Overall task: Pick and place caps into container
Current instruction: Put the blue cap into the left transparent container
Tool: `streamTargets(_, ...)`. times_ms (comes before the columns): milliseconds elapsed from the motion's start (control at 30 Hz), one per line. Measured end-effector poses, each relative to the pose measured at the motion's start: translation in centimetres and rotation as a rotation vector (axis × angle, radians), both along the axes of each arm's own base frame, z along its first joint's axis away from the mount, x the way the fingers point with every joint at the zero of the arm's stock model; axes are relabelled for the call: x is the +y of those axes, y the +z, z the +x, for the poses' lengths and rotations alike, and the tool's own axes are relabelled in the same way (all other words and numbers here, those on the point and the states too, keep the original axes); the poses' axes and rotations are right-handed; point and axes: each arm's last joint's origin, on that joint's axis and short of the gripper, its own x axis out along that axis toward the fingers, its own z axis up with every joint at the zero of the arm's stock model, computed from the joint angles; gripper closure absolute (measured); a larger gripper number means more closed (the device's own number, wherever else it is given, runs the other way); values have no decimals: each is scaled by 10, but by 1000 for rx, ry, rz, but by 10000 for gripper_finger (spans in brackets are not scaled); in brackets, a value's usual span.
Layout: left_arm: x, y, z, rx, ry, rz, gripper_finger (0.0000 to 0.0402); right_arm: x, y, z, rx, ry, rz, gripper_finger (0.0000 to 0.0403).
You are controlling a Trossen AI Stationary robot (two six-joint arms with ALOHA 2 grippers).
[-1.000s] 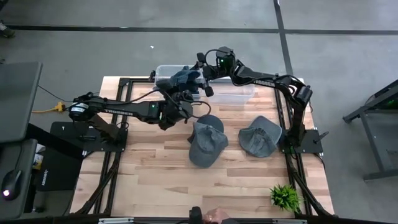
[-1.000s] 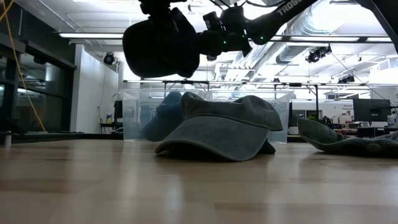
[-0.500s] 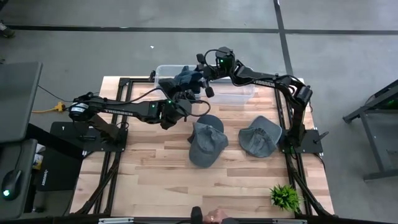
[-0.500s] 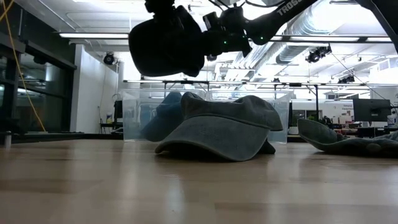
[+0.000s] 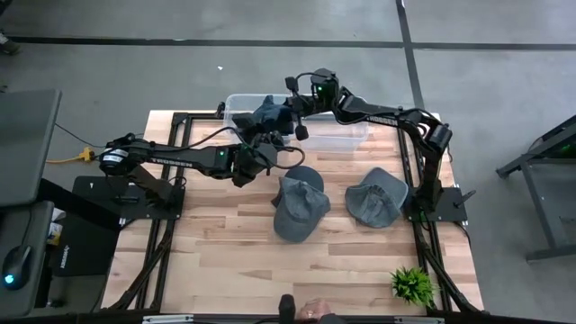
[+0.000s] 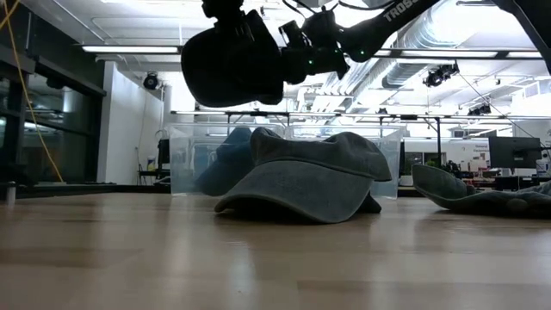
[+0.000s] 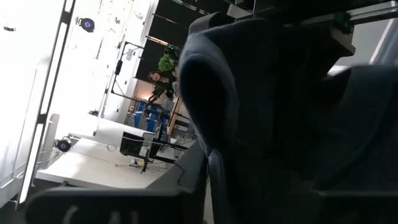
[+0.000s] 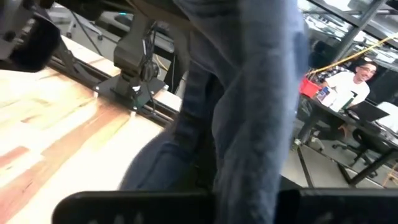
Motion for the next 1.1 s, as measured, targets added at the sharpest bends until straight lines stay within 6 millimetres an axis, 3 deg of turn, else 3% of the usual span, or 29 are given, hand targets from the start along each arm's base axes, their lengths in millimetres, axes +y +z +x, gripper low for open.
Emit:
streamTargets(333,-7,6,-5,33,-2,21,317,-2,0,0,5,-71,-37,401)
streamTargets(633,-32,51,-11,50,27,77,310,-5,-1,0,13,-148,-140,402)
streamTargets(767,-33,69,-15,-4,60,77,310,-3,3,-1,-2,-132,-235,402)
streamTargets(967,-16,103,-53,-226,66,36,309,7,21,-5,-48,-103,-372,403)
streamTargets(1100,-5,117,-71,-401,-19,-17,309,15,39,-11,-98,-99,-443,403)
